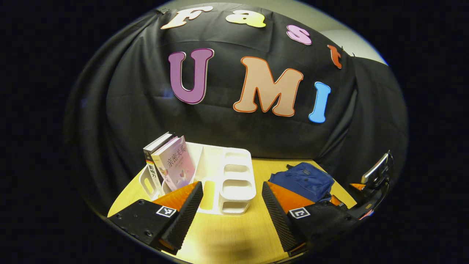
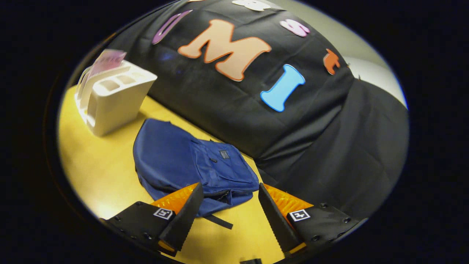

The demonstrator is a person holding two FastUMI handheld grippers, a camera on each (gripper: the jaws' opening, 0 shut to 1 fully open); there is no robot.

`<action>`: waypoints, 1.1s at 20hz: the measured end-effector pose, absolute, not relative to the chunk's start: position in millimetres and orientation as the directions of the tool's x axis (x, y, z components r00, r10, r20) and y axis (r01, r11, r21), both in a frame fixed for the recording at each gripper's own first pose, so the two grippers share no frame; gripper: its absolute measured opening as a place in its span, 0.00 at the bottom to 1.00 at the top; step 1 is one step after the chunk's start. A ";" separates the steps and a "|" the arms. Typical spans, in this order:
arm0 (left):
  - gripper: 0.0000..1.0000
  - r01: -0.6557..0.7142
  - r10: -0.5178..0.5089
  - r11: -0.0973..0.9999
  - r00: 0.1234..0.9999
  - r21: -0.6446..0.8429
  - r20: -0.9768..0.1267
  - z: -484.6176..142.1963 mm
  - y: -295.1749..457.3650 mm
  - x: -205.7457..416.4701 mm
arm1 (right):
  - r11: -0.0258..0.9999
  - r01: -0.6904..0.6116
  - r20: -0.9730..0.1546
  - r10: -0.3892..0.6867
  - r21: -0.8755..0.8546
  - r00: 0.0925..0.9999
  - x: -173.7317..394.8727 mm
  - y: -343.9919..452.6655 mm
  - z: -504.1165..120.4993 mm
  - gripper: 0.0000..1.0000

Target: Open the schoolbag, grab two books from the bookshelf and put them into the schoolbag.

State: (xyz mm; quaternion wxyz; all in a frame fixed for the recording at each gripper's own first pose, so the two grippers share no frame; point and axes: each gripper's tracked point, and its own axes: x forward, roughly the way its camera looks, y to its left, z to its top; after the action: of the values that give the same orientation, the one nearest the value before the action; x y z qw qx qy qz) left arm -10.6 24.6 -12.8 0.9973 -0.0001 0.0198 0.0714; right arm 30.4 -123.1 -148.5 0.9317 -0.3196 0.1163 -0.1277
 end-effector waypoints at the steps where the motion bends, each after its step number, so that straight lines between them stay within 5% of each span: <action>1: 0.95 -0.153 0.153 0.988 0.987 0.005 -0.039 -11.2 26.5 -11.7 | 0.741 0.143 -0.135 -0.302 -0.656 0.944 32.5 -120.3 -154.1 0.92; 16: 0.95 -0.273 0.272 0.962 0.960 -0.003 -0.072 -21.0 56.8 -17.0 | 0.467 -0.054 -0.176 -0.222 -0.883 0.959 81.0 -97.3 -232.5 0.91; 22: 0.95 -0.290 0.287 0.957 0.954 -0.023 -0.082 -25.2 65.5 -14.0 | 0.460 -0.055 -0.175 -0.221 -0.886 0.960 97.3 -99.8 -232.4 0.91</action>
State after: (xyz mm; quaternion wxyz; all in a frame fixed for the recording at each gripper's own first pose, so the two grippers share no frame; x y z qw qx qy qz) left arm -14.0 65.5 -25.2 0.9884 -0.0175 0.0388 0.1461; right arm 97.3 -99.8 -232.4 0.8439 -0.5172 0.1335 -0.0490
